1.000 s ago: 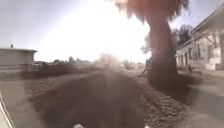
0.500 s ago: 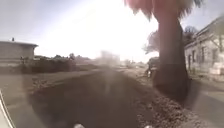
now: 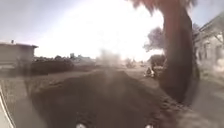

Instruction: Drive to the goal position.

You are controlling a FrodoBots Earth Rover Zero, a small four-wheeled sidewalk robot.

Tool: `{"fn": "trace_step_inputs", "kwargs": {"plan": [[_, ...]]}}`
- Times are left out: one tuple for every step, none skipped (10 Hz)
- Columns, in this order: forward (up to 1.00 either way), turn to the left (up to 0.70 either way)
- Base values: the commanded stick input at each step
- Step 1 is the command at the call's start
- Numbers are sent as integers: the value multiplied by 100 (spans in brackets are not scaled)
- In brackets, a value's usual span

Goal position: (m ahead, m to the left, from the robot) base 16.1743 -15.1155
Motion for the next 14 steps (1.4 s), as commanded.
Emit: {"fn": "trace_step_inputs", "kwargs": {"plan": [[70,0],[70,0],[70,0],[70,0],[70,0],[70,0],[70,0],[70,0],[70,0],[70,0],[70,0],[70,0],[70,0],[70,0]]}}
